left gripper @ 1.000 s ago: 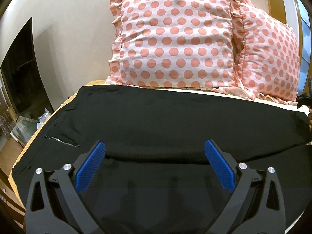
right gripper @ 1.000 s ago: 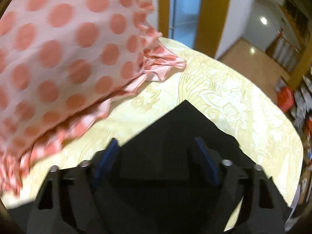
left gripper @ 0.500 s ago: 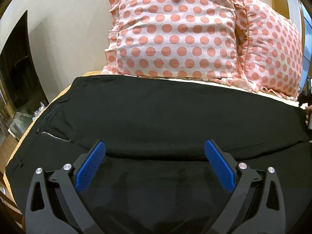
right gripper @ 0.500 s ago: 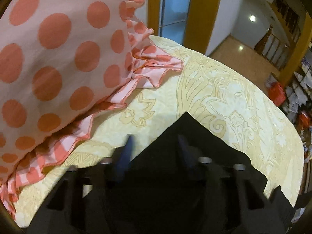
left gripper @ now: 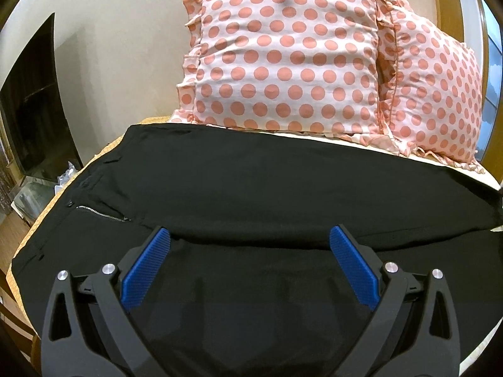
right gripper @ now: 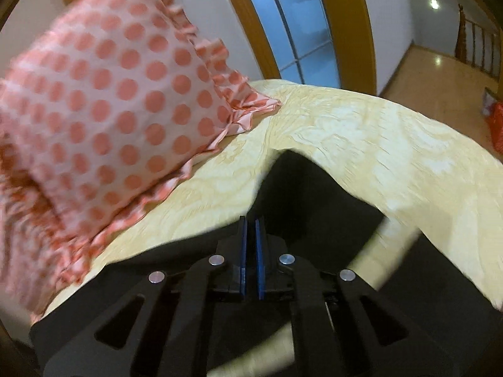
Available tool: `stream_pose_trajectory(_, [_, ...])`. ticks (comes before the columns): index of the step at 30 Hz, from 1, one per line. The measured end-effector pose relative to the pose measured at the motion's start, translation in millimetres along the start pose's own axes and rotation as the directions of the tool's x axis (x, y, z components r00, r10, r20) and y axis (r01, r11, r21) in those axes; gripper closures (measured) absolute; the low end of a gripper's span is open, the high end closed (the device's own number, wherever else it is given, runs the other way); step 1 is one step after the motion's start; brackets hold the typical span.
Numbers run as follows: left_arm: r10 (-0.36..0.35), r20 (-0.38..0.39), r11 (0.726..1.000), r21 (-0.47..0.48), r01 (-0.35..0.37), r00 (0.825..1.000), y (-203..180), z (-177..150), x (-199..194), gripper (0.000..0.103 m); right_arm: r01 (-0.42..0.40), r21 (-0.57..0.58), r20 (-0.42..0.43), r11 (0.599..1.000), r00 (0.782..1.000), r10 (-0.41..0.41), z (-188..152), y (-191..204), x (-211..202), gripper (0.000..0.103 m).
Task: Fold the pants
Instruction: 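Grasp the edge of the black pants with the right tool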
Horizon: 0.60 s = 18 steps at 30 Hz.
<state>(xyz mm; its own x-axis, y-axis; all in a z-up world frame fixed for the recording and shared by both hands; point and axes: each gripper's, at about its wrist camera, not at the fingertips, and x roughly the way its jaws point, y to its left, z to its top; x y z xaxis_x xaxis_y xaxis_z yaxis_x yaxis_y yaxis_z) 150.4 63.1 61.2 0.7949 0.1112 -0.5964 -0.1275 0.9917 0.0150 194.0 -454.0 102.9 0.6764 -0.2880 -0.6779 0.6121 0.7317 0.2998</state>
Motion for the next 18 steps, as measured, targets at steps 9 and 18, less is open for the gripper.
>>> stream_pose_trajectory(9, [0.000, 0.022, 1.000, 0.002, 0.000, 1.000, 1.2, -1.1, -14.5, 0.002, -0.108, 0.074, -0.029, 0.991, 0.993, 0.110, -60.1, -52.1, -62.4, 0.098])
stream_pose_trajectory(18, [0.015, 0.040, 1.000, 0.011, -0.015, 0.999, 1.2, -1.5, -24.2, 0.002, -0.210, 0.271, -0.086, 0.939, 0.967, 0.241, -60.5, -76.0, -54.0, 0.076])
